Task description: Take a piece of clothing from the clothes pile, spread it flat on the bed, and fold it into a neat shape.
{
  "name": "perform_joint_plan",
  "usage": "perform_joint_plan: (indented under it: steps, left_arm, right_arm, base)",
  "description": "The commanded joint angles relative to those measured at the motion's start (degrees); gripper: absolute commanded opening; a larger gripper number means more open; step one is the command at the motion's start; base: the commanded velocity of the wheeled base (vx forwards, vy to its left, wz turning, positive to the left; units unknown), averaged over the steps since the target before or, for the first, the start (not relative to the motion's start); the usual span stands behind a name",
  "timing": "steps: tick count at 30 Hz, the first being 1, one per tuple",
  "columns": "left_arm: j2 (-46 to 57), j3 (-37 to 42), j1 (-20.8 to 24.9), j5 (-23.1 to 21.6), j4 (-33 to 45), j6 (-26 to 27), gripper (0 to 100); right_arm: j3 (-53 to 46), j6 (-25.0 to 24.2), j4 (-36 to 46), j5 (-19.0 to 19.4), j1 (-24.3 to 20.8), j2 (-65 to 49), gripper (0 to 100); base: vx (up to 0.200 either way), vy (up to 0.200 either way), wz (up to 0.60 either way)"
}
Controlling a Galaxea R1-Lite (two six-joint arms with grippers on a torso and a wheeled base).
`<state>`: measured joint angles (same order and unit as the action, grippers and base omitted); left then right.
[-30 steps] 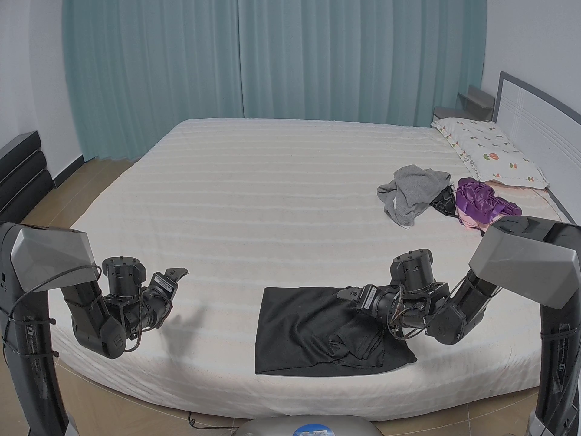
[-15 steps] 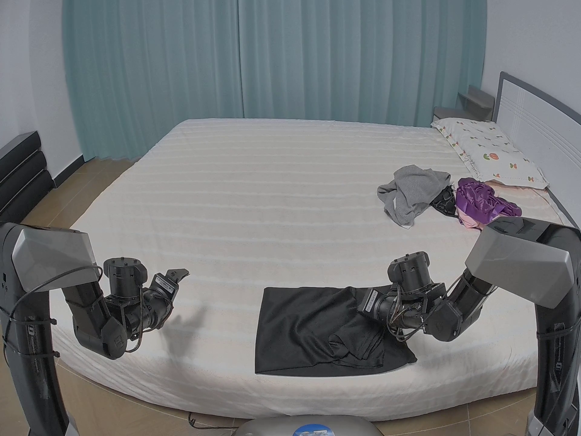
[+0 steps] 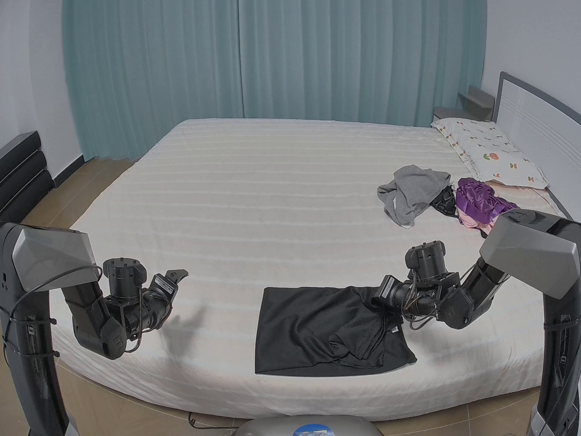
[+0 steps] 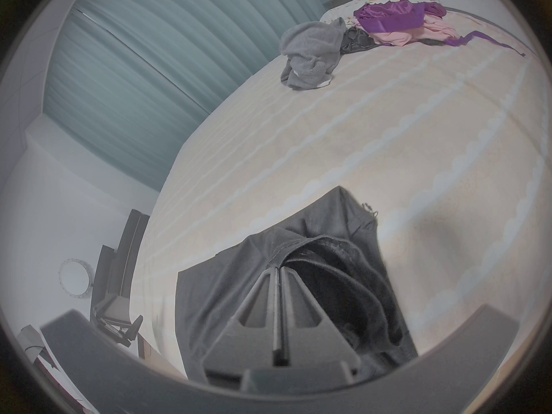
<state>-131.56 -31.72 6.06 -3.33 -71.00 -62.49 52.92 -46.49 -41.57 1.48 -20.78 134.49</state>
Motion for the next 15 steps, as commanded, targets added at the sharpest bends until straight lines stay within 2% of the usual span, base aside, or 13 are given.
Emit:
perform_joint_plan:
  steps: [1, 15]
  left_arm:
    - [-0.1, 0.0, 0.0, 0.0, 0.0, 0.0, 100]
    - [-0.3, 0.0, 0.1, 0.0, 0.0, 0.0, 100]
  right_arm:
    - [0.8, 0.1, 0.3, 0.0, 1.3, -0.2, 0]
    - [5.2, 0.2, 4.4, 0.8, 6.5, 0.6, 0]
  base:
    - [0.0, 0.0, 0.0]
    - [0.0, 0.0, 0.0]
